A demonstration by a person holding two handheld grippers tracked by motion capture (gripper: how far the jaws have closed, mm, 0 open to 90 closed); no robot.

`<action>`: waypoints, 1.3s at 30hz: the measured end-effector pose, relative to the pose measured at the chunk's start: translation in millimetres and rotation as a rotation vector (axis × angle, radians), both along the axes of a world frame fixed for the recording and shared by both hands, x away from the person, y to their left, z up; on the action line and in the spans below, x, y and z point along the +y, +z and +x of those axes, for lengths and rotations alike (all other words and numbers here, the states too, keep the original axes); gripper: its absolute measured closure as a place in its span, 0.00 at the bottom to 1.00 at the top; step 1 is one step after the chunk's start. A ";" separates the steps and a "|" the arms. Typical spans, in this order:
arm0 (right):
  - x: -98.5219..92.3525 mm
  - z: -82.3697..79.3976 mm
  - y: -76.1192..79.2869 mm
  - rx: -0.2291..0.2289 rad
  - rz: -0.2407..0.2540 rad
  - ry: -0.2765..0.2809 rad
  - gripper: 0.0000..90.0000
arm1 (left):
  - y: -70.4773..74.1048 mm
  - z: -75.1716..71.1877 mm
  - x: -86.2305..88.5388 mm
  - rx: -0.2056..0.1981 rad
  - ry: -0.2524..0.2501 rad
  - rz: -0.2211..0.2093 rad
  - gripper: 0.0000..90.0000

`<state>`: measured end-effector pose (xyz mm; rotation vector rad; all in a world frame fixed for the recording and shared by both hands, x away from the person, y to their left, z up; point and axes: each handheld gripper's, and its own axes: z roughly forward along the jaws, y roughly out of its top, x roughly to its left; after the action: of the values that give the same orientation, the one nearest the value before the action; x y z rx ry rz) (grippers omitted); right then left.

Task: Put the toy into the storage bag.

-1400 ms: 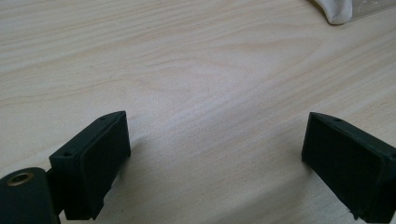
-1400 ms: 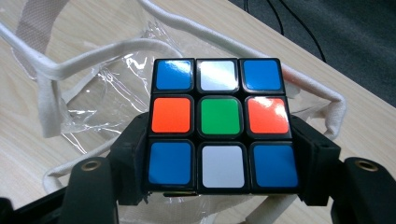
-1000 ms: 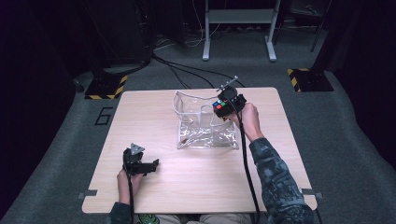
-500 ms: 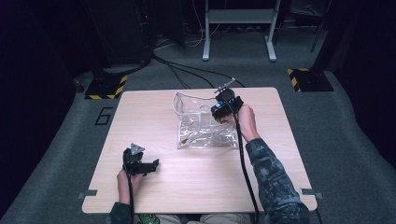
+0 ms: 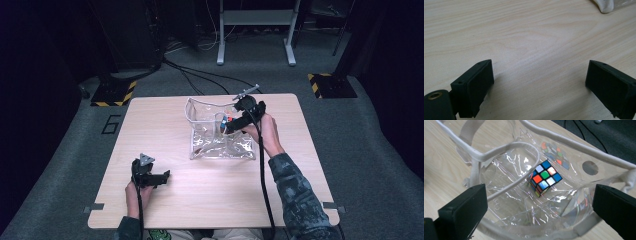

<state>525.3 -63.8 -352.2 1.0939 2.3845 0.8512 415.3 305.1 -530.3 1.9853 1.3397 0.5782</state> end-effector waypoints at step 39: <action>-91.2 -95.5 -36.6 -0.092 0.038 -0.144 0.00 | -0.2 0.0 -0.1 0.000 0.002 -0.003 0.09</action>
<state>429.8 -155.0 -388.8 1.1976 2.1940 0.8803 415.4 304.9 -530.4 1.9819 1.3415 0.5767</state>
